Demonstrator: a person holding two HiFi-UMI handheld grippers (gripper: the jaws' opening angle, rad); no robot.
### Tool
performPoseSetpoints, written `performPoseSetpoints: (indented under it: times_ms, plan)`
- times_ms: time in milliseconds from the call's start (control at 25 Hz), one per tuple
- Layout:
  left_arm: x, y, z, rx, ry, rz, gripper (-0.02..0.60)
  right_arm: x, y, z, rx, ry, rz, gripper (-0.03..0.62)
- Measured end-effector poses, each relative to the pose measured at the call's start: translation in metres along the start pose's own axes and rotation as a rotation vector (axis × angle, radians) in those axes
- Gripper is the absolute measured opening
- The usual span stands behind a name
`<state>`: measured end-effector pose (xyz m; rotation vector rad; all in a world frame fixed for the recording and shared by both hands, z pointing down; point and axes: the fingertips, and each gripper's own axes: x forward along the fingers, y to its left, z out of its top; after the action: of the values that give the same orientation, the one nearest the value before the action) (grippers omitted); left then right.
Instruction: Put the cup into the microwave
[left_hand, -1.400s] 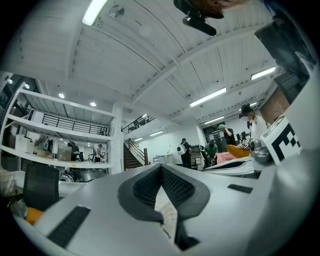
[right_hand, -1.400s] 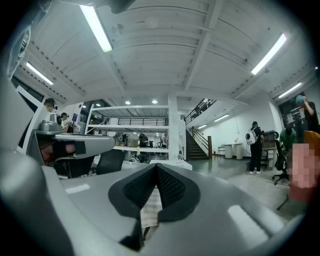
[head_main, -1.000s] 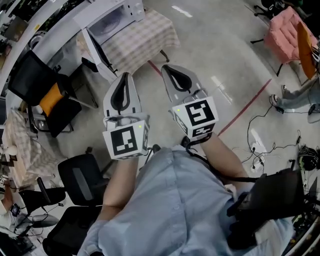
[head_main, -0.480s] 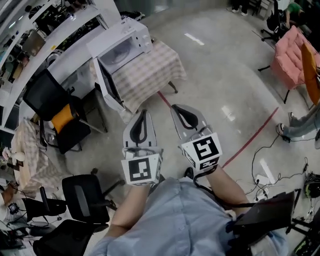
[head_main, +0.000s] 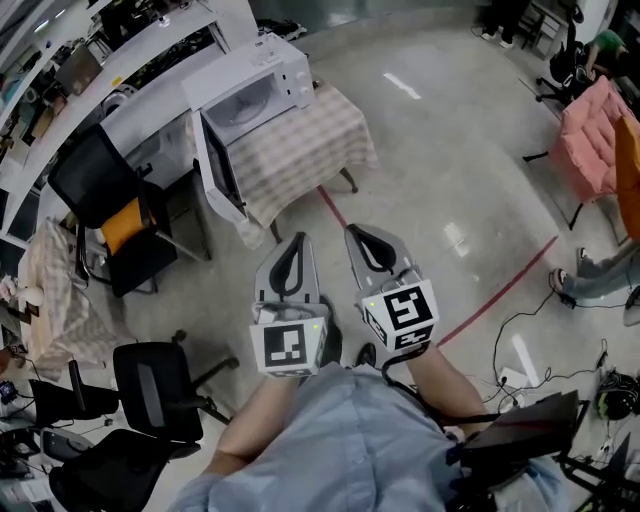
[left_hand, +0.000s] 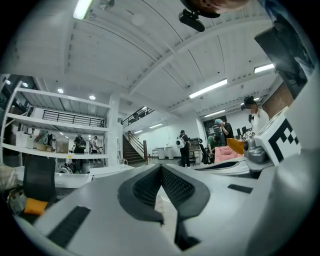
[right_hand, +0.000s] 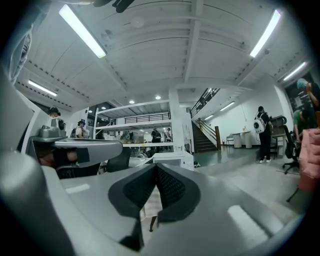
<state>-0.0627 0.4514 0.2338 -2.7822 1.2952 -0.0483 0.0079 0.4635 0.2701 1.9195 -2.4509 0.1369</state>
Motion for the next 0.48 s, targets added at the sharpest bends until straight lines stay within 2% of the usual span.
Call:
performPoseSetpoints:
  times_ms: [320, 480]
  plan:
    - [0.048, 0.016, -0.010, -0.041, -0.008, -0.034, 0.008, 0.049, -0.028, -0.007, -0.036, 0.067, -0.050, 0.002]
    - [0.080, 0.033, -0.011, -0.057, -0.014, -0.045, 0.008, 0.084, -0.037, -0.005, -0.033, 0.072, -0.040, 0.002]
